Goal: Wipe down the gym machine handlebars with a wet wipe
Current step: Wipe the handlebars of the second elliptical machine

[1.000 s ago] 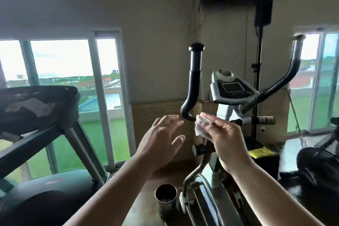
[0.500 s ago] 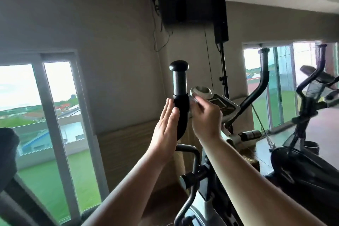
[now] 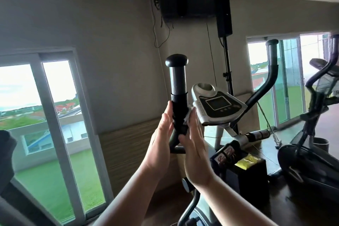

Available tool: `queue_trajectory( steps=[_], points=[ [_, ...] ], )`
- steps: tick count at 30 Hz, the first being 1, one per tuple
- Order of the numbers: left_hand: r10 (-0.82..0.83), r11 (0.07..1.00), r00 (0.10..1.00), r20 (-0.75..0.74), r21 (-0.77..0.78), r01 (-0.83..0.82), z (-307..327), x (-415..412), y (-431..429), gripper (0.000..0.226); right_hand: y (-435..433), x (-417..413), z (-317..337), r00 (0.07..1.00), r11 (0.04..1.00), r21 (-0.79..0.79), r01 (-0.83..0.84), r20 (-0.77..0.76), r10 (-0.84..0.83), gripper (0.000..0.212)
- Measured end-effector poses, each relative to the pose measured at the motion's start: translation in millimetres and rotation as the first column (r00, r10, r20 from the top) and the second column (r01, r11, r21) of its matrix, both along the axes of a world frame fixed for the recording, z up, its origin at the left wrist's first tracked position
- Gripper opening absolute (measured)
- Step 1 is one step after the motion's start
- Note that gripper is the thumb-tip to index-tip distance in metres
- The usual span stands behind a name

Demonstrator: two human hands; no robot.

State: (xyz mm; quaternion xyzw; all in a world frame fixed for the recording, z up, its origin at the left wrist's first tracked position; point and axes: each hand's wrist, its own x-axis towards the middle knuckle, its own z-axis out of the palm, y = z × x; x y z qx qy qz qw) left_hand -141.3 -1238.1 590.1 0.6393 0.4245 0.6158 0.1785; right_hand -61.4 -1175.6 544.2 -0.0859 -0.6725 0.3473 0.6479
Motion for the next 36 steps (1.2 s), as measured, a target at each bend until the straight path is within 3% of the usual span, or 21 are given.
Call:
queue_trajectory(
  steps=[4, 8, 15, 18, 20, 25, 31, 36],
  points=[
    [-0.069, 0.997, 0.998, 0.011, 0.042, 0.068, 0.1, 4.3, -0.6, 0.077, 16.8, -0.3, 8.1, 0.995, 0.989, 0.118, 0.084, 0.036, -0.089, 0.079],
    [0.011, 0.997, 0.997, 0.075, 0.07, -0.016, -1.3, 8.0, -1.1, 0.09, 17.5, -3.9, 0.5, 0.976, 0.946, 0.259, 0.197, 0.037, -0.213, 0.078],
    [-0.072, 0.993, 0.995, 0.066, 0.096, 0.065, 6.0, -3.6, 5.6, 0.071, 32.5, -11.6, 13.3, 0.958, 0.902, 0.339, 0.266, 0.014, -0.288, 0.08],
    [-0.129, 0.986, 0.992, 0.016, 0.105, 0.127, 6.2, -16.7, 9.3, 0.104, 29.0, -22.2, -12.1, 0.935, 0.851, 0.409, 0.328, -0.01, -0.356, 0.084],
    [-0.192, 0.976, 0.981, -0.013, 0.101, 0.193, 6.7, -25.1, 12.2, 0.106, 30.7, -27.4, -24.2, 0.909, 0.814, 0.44, 0.378, -0.01, -0.417, 0.084],
    [-0.284, 0.952, 0.958, -0.045, 0.106, 0.287, 5.7, -47.6, 24.6, 0.073, 39.1, -27.2, 26.8, 0.804, 0.713, 0.439, 0.546, -0.035, -0.594, 0.077],
    [-0.438, 0.896, 0.899, -0.016, 0.079, 0.438, 2.0, -66.6, 32.7, 0.099, 30.8, -32.6, -22.7, 0.606, 0.504, 0.567, 0.651, 0.011, -0.795, 0.071],
    [-0.492, 0.871, 0.871, 0.024, 0.031, 0.491, 3.0, -78.0, 41.1, 0.098, 32.6, -23.7, 30.6, 0.433, 0.325, 0.624, 0.711, -0.023, -0.901, 0.068]
  ],
)
